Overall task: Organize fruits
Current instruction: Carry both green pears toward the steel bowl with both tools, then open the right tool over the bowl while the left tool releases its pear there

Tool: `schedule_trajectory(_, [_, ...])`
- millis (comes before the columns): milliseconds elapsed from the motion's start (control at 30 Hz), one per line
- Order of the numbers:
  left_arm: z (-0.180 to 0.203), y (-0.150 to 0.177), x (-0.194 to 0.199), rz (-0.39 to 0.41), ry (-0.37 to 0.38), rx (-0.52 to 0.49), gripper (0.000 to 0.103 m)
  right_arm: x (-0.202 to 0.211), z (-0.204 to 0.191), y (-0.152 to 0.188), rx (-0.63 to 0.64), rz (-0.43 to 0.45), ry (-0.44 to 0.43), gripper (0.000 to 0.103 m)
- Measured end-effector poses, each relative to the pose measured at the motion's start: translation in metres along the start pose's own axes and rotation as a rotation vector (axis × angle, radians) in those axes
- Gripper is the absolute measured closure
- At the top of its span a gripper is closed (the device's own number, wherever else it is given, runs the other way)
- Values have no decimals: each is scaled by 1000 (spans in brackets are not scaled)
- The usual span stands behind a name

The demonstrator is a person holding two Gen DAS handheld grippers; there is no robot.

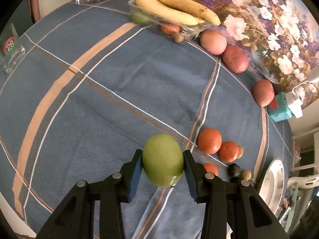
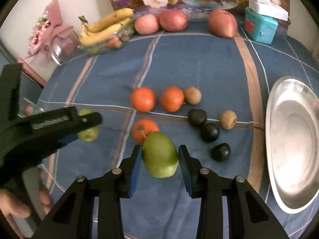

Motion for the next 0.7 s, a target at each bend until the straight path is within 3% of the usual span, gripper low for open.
schedule_trajectory(167, [10,2,0,-1,4,-23,60,9,-6,-2,-10,27,-23,64])
schedule_trajectory(333, [35,12,-4,-23,28,-80,60,15,13,-5,-76,42,-24,64])
schedule_trajectory(500, [77,27,-3,-33,74,-178,60,48,74,-14,-160,139,176,64])
schedule_trajectory(700, [154,61,-4,-57,184,-359,60,80,161,-3,-372,181,329,66])
Point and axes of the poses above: each gripper's, at about its wrist camera, not at the fingertips, and x roughly against the way its jaws point, z to its right, y to its underside, the point moved 8 cm from there along -x, roughly the way its jaws point, and after that the axes turned 2 degrees about -x, right-handed, at the moved point
